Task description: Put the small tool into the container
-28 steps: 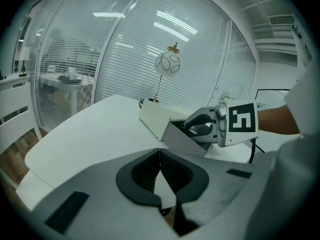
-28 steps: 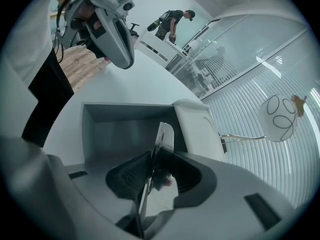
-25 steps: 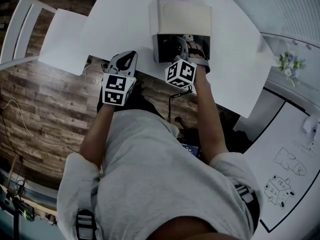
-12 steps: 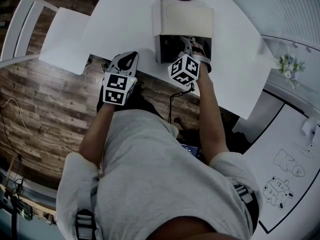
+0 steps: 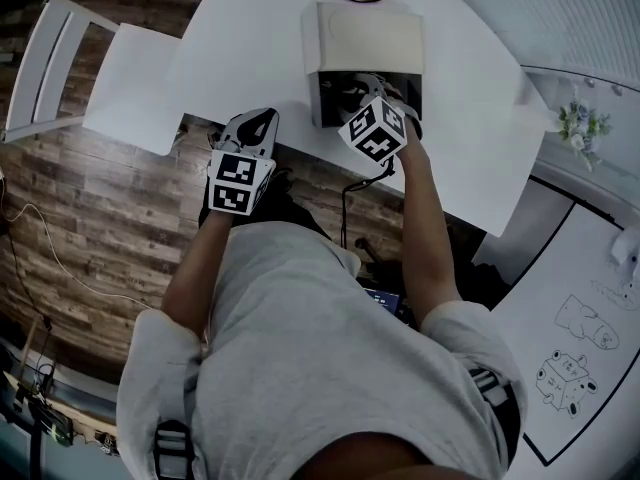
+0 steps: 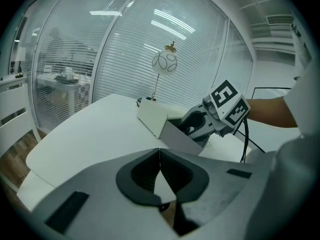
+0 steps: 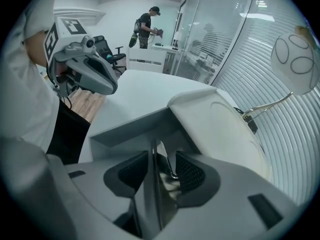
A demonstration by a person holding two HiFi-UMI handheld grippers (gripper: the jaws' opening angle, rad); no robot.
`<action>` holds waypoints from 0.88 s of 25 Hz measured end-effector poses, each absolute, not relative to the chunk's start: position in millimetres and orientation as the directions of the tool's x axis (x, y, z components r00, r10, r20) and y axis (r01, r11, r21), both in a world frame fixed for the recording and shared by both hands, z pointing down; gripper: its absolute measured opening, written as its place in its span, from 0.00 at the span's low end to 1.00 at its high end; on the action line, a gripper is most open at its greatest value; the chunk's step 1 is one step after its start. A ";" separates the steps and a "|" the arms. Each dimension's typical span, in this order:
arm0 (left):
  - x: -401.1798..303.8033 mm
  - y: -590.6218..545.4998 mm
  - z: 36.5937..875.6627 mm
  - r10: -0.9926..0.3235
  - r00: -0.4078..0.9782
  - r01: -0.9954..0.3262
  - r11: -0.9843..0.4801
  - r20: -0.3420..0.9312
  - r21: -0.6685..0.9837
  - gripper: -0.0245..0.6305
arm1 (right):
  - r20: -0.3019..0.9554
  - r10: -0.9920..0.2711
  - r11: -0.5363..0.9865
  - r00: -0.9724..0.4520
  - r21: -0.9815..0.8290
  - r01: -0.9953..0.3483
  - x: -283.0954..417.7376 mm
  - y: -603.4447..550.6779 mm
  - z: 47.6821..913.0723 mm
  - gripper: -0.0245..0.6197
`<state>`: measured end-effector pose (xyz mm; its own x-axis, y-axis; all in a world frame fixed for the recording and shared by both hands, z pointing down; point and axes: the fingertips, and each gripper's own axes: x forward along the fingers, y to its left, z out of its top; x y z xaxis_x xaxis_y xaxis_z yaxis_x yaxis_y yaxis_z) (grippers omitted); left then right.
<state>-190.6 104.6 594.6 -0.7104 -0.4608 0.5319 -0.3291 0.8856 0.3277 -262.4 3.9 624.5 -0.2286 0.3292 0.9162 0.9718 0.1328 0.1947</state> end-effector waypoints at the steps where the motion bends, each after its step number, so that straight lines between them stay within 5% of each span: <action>1: -190.8 104.9 593.9 -0.462 -0.711 -0.331 0.885 0.531 0.327 0.07 | 0.911 0.339 0.144 -0.234 0.195 0.970 -262.1 5.3 622.3 0.32; 6: -193.7 103.4 586.2 -0.467 -0.715 -0.344 0.883 0.520 0.320 0.07 | 0.865 0.413 0.233 -0.285 0.202 0.951 -258.8 10.3 604.1 0.31; 9: -196.2 97.7 577.8 -0.475 -0.720 -0.359 0.879 0.506 0.313 0.07 | 0.810 0.460 0.356 -0.365 0.208 0.911 -260.4 8.7 588.3 0.12; 13: -200.6 91.7 567.4 -0.479 -0.727 -0.369 0.877 0.491 0.309 0.07 | 0.744 0.497 0.537 -0.446 0.139 0.832 -254.6 -0.3 573.3 0.09; 22: -199.3 64.1 556.9 -0.505 -0.707 -0.415 0.863 0.496 0.287 0.07 | 0.606 0.378 0.847 -0.700 0.079 0.526 -235.5 -60.3 547.2 0.08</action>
<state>-199.3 64.1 556.9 -0.7066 -0.5045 0.4962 -0.4148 0.8634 0.2872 -235.5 -60.3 547.2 -0.7001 0.3784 0.6056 0.5262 0.8466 0.0793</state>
